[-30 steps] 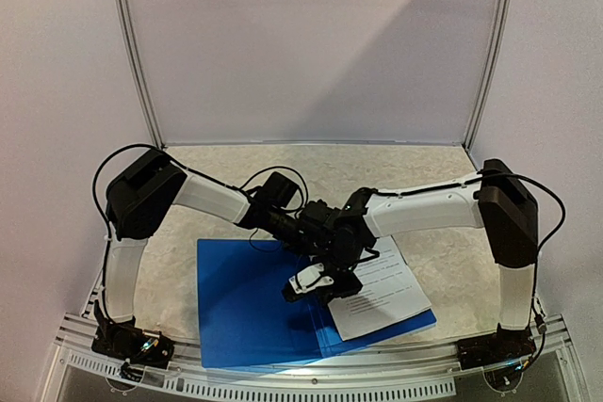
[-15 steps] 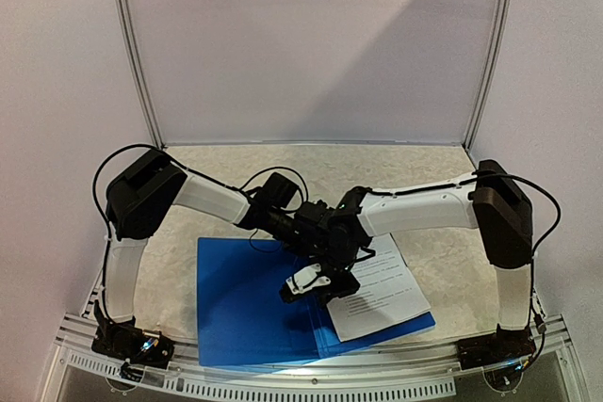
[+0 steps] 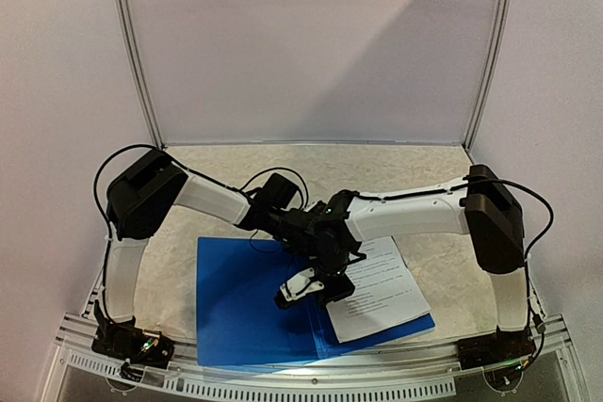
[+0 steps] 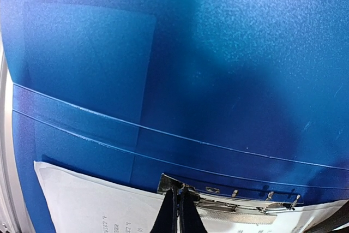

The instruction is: Put the files into the folder

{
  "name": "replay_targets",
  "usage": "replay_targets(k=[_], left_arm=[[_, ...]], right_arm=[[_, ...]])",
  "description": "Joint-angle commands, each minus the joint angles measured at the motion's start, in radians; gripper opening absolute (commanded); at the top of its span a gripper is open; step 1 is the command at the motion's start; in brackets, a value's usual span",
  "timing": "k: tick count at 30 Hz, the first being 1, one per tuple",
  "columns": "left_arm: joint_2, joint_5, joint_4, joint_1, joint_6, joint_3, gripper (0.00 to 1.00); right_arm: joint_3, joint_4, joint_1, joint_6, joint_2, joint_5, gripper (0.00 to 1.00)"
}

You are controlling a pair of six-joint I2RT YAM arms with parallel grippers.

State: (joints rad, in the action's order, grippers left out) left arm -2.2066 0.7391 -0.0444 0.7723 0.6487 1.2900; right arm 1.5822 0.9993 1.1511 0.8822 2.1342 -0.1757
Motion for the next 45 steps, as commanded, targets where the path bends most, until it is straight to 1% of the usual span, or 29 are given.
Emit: replay_targets(k=[1, 6, 8, 12, 14, 16, 20, 21, 23, 32, 40, 45], left_arm=[[-0.045, -0.049, 0.026, 0.010, -0.001, -0.026, 0.23], [-0.046, -0.047, 0.025, 0.010, 0.000, -0.026, 0.23], [-0.048, -0.047, 0.025, 0.011, 0.001, -0.024, 0.23], [-0.055, -0.047, 0.023, 0.012, 0.002, -0.020, 0.23], [-0.057, -0.047, 0.022, 0.012, 0.002, -0.020, 0.23], [-0.058, -0.047, 0.021, 0.012, 0.002, -0.020, 0.23], [-0.058, -0.046, 0.022, 0.013, 0.003, -0.021, 0.23], [-0.057, -0.047, 0.023, 0.013, 0.003, -0.021, 0.23], [-0.055, -0.046, 0.024, 0.014, 0.003, -0.023, 0.23], [-0.054, -0.047, 0.024, 0.013, 0.002, -0.021, 0.22], [-0.054, -0.046, 0.023, 0.013, 0.001, -0.024, 0.22], [-0.057, -0.044, 0.024, 0.013, 0.001, -0.026, 0.22]], right_arm=[[-0.023, 0.072, 0.045, -0.001, 0.120, -0.118, 0.00], [0.005, 0.073, 0.041, -0.017, 0.080, -0.149, 0.00], [0.003, 0.082, 0.046, -0.008, 0.077, -0.131, 0.00], [-0.003, 0.121, 0.057, 0.021, 0.138, -0.073, 0.00], [-0.022, 0.099, 0.058, 0.026, 0.165, -0.061, 0.00], [-0.032, 0.022, 0.063, -0.001, 0.187, -0.017, 0.00], [-0.044, -0.060, 0.108, -0.080, 0.216, 0.155, 0.01], [-0.068, -0.087, 0.119, -0.086, 0.208, 0.204, 0.02], [-0.098, -0.115, 0.131, -0.094, 0.167, 0.252, 0.06], [-0.078, -0.083, 0.132, -0.147, 0.027, 0.266, 0.14], [-0.057, -0.085, 0.133, -0.150, -0.009, 0.338, 0.18], [-0.051, -0.084, 0.133, -0.146, -0.041, 0.378, 0.19]])
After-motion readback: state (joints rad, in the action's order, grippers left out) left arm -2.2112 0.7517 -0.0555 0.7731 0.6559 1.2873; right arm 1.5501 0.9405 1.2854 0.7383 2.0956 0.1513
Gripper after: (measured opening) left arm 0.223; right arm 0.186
